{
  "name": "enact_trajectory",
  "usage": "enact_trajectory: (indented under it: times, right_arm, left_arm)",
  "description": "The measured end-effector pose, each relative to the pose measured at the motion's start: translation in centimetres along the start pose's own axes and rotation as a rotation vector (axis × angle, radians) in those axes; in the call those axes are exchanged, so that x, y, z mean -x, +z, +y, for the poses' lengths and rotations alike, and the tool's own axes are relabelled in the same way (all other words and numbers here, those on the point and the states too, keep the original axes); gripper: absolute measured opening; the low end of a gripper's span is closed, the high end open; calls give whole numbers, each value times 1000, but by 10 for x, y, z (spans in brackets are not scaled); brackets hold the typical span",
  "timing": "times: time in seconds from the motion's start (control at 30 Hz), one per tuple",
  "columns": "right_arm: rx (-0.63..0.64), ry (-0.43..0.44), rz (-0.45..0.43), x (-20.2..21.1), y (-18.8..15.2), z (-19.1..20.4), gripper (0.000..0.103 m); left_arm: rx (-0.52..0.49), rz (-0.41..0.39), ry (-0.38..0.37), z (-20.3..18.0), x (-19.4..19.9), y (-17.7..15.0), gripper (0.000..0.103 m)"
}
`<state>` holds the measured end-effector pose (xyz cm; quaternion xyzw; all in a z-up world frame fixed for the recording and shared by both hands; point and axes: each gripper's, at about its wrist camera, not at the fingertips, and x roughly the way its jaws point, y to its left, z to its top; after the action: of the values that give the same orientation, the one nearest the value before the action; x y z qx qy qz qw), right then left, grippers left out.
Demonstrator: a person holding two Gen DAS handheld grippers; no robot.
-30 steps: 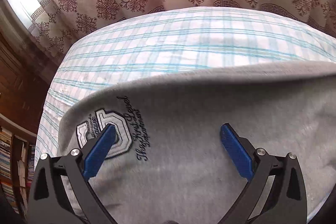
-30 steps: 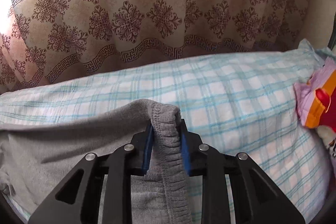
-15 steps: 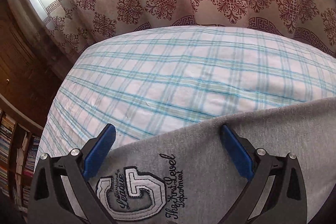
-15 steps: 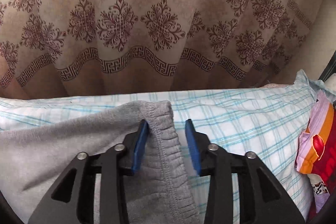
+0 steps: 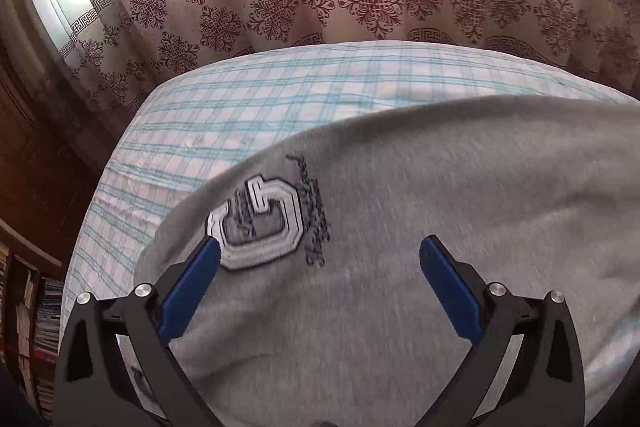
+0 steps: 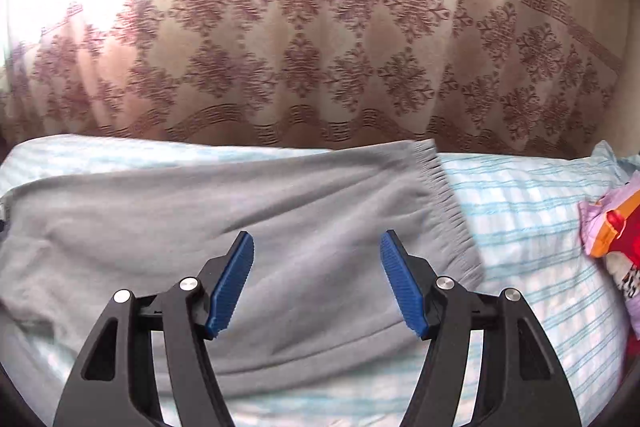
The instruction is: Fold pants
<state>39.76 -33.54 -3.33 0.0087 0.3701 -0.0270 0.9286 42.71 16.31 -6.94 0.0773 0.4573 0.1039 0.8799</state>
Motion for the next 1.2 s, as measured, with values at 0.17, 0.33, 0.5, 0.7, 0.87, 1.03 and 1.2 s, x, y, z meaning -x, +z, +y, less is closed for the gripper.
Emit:
enact_trajectory:
  times: [0.17,0.33,0.5,0.7,0.87,1.03,1.2]
  right_arm:
    - [80,286,66,36,-42,84,66]
    - [121,509,170,46,-76,158,66]
    - [158,615,219,43,-94,210,66]
    - [187,582,323,18,-117,234,66]
    - [182,549,345,16,-123,229,66]
    - [162,551,308,28,-111,217,66]
    - [126,562,303,28,-102,210,66]
  left_arm:
    - [-45,-8,-137,-6,40,-36,101]
    - [-264,-16,-189,-45,51,-64,101]
    - [-401,-34,-98,-68,37,-78,101]
    - [-160,-4,-160,-29,20,-44,99]
    - [-132,36,-263,-18,15,-49,100]
    - [-62,28,-336,9,25,-62,100]
    - [-2,42,-371,34,21,-54,101]
